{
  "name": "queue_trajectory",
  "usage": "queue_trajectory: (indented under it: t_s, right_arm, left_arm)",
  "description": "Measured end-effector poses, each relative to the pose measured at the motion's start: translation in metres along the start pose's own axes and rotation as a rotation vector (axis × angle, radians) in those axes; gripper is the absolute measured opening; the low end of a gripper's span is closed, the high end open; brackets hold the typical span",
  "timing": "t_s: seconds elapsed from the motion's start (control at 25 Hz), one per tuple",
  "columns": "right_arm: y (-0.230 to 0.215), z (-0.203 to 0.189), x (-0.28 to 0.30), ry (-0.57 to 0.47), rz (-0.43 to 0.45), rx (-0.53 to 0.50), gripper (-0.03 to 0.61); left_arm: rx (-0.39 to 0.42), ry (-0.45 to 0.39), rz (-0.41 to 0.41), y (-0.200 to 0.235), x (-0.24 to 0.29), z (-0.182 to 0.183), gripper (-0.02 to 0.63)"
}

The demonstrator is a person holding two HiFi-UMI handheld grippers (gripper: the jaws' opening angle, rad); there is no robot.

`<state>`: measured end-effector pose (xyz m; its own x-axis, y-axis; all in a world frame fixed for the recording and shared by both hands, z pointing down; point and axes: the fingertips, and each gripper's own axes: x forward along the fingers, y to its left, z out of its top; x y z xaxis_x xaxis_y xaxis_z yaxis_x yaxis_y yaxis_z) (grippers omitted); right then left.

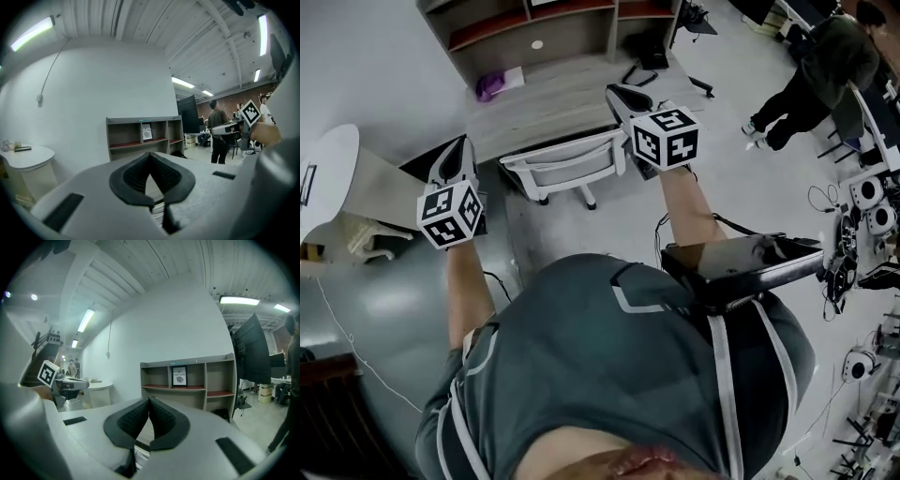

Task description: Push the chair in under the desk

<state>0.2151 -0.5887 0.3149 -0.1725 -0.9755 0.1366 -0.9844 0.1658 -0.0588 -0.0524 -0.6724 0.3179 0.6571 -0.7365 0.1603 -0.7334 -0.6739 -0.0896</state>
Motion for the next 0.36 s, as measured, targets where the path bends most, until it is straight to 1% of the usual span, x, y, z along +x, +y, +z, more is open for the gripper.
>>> queue_trajectory:
  t_s: [0.16,0.36]
  right_arm:
    - [-0.004,-0.009,-0.002,0.021,-0.001,0.011,0.028]
    - [-0.017,-0.002,-0.002,0.023,-0.028,0.011,0.028]
  left_arm:
    - [-0.012,0.01,-0.014,-0.009,0.001,0.0,0.009]
    - [-0.023,0.018,-0.025,-0.02,0.004,0.001,0.009]
